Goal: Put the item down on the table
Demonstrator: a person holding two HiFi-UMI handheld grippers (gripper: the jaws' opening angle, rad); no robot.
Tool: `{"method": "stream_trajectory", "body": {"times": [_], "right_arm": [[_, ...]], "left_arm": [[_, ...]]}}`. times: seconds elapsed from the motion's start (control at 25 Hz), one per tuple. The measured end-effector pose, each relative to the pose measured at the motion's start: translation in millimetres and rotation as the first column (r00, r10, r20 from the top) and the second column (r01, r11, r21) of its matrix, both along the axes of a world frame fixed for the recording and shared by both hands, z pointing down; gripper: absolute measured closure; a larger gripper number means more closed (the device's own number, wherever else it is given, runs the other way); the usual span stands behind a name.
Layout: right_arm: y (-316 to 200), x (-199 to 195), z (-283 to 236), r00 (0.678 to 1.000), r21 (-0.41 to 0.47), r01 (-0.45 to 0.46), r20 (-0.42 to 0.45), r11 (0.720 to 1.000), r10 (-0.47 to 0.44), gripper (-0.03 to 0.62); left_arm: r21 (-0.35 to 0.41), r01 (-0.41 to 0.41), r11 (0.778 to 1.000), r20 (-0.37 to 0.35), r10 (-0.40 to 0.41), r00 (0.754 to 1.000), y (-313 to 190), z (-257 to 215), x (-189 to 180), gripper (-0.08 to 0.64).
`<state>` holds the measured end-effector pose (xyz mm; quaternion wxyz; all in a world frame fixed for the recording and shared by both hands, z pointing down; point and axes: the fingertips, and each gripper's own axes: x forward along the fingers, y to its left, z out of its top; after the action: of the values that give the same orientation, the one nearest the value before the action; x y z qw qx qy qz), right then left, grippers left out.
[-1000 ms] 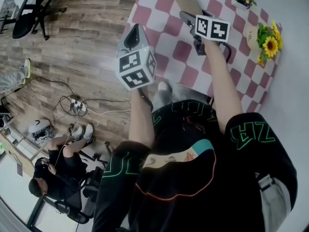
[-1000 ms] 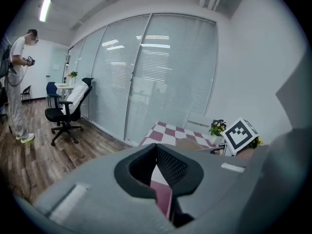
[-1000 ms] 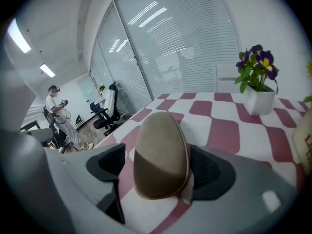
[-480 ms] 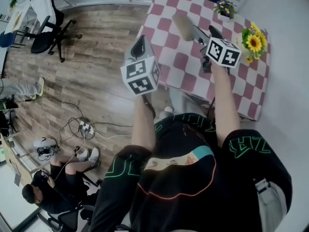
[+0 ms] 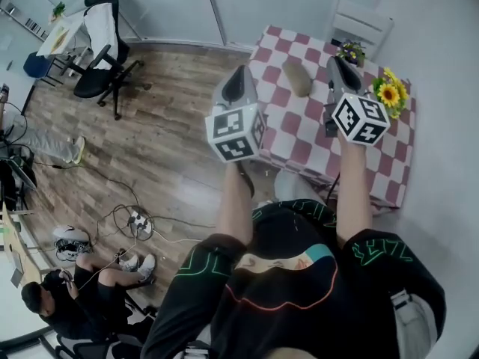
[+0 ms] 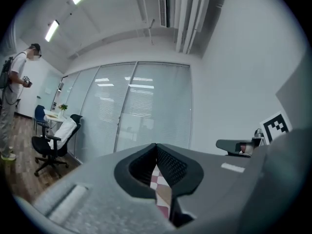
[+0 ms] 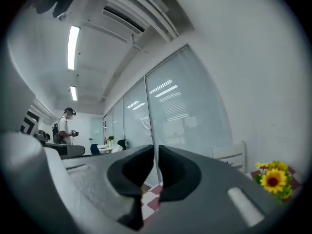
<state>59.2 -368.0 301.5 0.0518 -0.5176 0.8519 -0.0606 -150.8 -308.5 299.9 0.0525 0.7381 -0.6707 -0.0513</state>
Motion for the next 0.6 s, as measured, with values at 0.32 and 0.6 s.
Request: {"method": "stream_trajectory", "body": {"times": [0.32, 0.6], "right_arm": [[7, -13, -10, 0.989, 0.049, 0.007, -0.146, 0.999, 0.0, 0.588], [5, -24, -18, 0.982, 0.093, 0.032, -0.187, 0.995, -0.014, 0.588]], "left_arm": [[0.023, 0.007, 1.0, 0.07, -0.008, 0.998, -5, -11, 6, 0.551], [0.038, 0.035, 0.999, 0.121, -0.04, 0.992, -13, -13, -5, 0.552]]}}
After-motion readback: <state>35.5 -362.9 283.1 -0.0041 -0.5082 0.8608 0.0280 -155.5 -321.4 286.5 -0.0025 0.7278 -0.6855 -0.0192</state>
